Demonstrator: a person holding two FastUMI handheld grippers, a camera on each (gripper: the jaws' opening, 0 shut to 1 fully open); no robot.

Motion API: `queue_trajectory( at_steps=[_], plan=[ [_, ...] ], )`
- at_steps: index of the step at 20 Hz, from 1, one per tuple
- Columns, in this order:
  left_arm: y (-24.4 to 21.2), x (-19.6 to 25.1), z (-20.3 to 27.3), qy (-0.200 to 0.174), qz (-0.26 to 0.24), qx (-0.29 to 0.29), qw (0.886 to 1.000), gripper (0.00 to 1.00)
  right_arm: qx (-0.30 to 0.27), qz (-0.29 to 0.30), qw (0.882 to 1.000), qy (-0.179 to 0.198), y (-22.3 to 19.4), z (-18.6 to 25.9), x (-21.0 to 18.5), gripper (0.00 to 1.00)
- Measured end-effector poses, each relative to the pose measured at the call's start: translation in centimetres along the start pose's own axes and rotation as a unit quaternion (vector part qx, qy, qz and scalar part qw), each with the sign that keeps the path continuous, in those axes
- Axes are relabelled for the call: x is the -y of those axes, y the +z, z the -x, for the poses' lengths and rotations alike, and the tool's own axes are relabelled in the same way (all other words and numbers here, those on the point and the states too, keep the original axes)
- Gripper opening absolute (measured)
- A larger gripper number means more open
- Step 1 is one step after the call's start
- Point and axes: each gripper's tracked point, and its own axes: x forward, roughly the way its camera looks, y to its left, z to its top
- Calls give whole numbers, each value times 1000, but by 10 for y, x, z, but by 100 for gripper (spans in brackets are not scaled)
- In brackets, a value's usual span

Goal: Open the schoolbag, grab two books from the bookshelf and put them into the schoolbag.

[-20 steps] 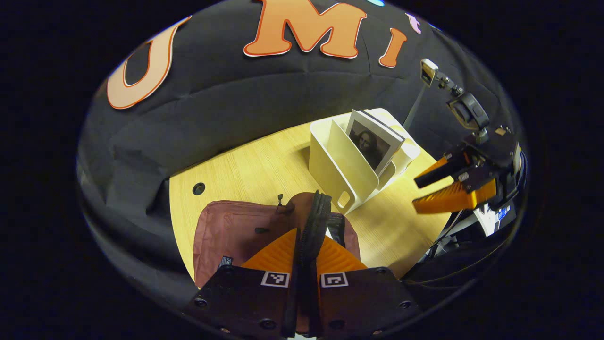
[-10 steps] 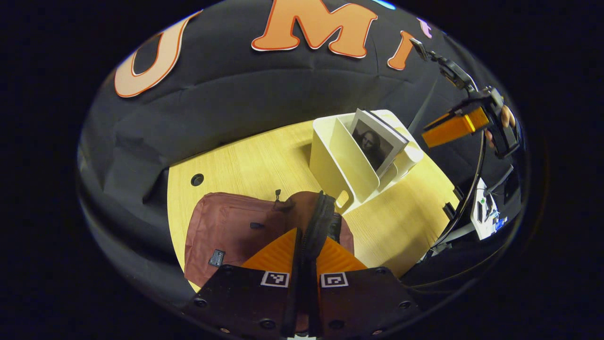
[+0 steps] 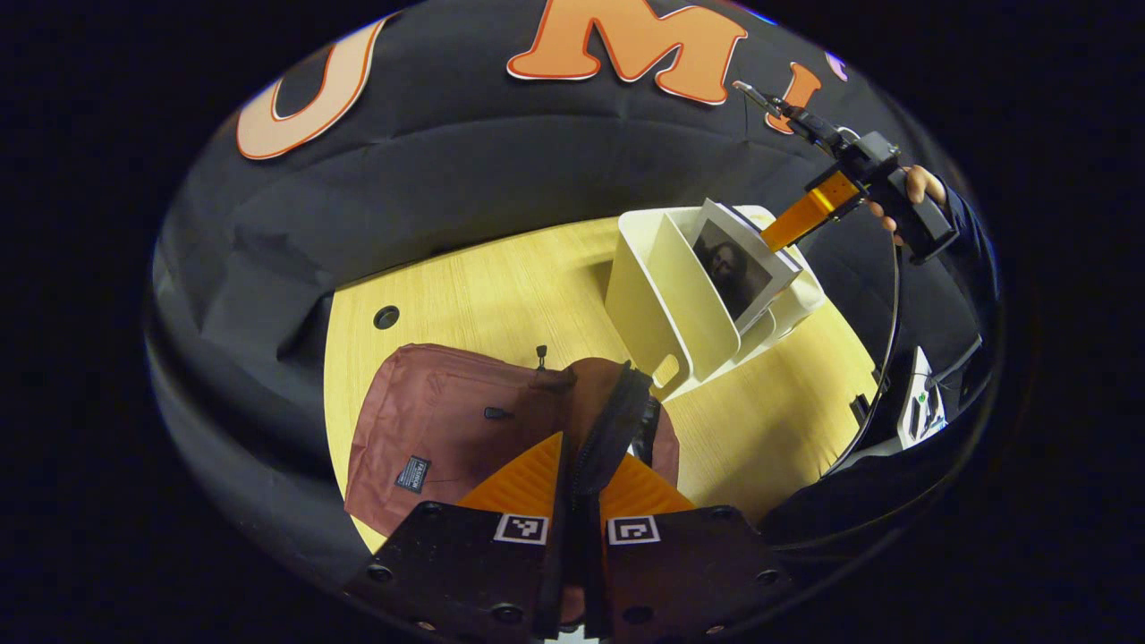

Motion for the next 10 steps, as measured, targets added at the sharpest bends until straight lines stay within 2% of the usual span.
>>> queue_trajectory(
  at_steps=[3,4,5,6,7,8,10],
  plan=[
    [-1,-2,-4,4,12,-7,1000,10,-25,-6,1000,-9,8,-24,10,80],
    [-2,-4,-6,6,15,-9,1000,11,-31,-7,999,-15,10,-33,13,92],
    [-2,-4,-7,7,19,-13,1000,11,-38,-7,999,-20,10,-41,15,75],
    [-2,-4,-8,8,19,-15,1000,11,-42,-9,999,-24,11,-47,16,71],
    [-2,-4,-8,10,20,-17,1000,10,-45,-9,999,-25,13,-52,15,55],
    [-2,-4,-8,11,18,-19,1000,10,-47,-9,999,-26,14,-56,15,65],
    [-3,-3,-8,13,20,-22,999,11,-52,1,998,-36,14,-65,18,61]
  ],
)
